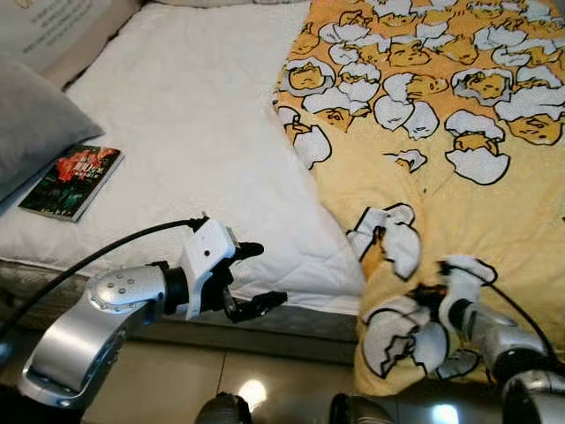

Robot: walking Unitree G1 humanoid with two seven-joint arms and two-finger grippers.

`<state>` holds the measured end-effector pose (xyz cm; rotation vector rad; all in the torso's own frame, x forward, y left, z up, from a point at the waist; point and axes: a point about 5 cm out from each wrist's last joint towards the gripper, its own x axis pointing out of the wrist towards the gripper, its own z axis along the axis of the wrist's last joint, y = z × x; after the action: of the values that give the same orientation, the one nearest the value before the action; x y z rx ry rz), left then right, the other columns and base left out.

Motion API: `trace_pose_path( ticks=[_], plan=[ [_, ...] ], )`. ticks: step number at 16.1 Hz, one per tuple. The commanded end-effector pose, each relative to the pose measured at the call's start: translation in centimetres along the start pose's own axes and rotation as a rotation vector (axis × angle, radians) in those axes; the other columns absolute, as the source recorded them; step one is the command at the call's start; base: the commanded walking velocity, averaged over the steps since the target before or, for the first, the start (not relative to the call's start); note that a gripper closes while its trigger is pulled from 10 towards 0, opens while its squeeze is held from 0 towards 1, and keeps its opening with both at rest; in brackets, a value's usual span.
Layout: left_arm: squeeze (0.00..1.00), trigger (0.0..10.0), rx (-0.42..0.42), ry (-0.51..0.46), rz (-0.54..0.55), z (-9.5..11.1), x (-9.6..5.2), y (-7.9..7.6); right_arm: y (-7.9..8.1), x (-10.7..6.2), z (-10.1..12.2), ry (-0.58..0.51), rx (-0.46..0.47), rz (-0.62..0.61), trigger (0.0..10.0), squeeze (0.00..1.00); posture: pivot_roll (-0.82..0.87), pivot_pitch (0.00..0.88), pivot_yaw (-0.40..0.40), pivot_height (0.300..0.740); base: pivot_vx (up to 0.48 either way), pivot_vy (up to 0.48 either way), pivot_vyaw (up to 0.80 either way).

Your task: Clean up the room

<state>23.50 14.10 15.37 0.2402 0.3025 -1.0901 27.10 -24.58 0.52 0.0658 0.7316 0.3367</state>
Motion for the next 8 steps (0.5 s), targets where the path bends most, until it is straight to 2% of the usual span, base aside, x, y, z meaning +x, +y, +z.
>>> trace_pose_path(
  ticks=[1,2,3,4,5,6,7,8],
  plan=[
    [0.00,10.0,0.011,0.002,0.006,-0.1,0.1,0.1,2.1,0.7,-0.7,0.062,-0.088,0.139,0.0,0.00,0.04,0.058,0.015,0.740,0.000,0.000,0.00],
    [0.00,10.0,0.013,-0.003,0.010,-0.1,0.3,0.1,3.2,0.7,-0.8,0.074,-0.136,0.226,0.0,0.00,0.04,0.052,0.011,0.740,0.000,0.000,0.00],
    [0.00,10.0,0.013,-0.009,0.014,-0.1,0.3,0.1,5.2,1.1,0.1,0.020,-0.185,0.339,0.0,0.00,0.03,0.047,0.007,0.740,0.000,0.000,0.00],
    [0.00,10.0,0.014,-0.012,0.017,-0.1,0.4,0.1,6.5,1.3,0.9,-0.022,-0.215,0.399,0.0,0.00,0.03,0.047,0.007,0.740,0.000,0.000,0.00],
    [0.00,10.0,0.016,-0.018,0.018,0.0,0.5,0.2,9.8,1.8,2.7,-0.120,-0.269,0.537,0.0,0.00,0.03,0.045,0.005,0.740,0.000,0.000,0.00],
    [0.00,10.0,0.016,-0.019,0.017,0.0,0.6,0.2,10.9,1.9,3.1,-0.136,-0.287,0.582,0.0,0.00,0.03,0.046,0.004,0.740,0.000,0.000,0.00],
    [0.00,10.0,0.018,-0.021,0.015,0.0,0.7,0.1,13.2,1.8,3.6,-0.150,-0.342,0.688,0.0,0.00,0.03,0.046,0.002,0.740,0.000,0.000,0.00],
    [0.00,10.0,0.017,-0.024,0.013,0.0,0.7,0.1,14.7,1.5,3.6,-0.148,-0.367,0.766,0.0,0.00,0.03,0.046,-0.001,0.740,0.000,0.000,0.00]
  ],
)
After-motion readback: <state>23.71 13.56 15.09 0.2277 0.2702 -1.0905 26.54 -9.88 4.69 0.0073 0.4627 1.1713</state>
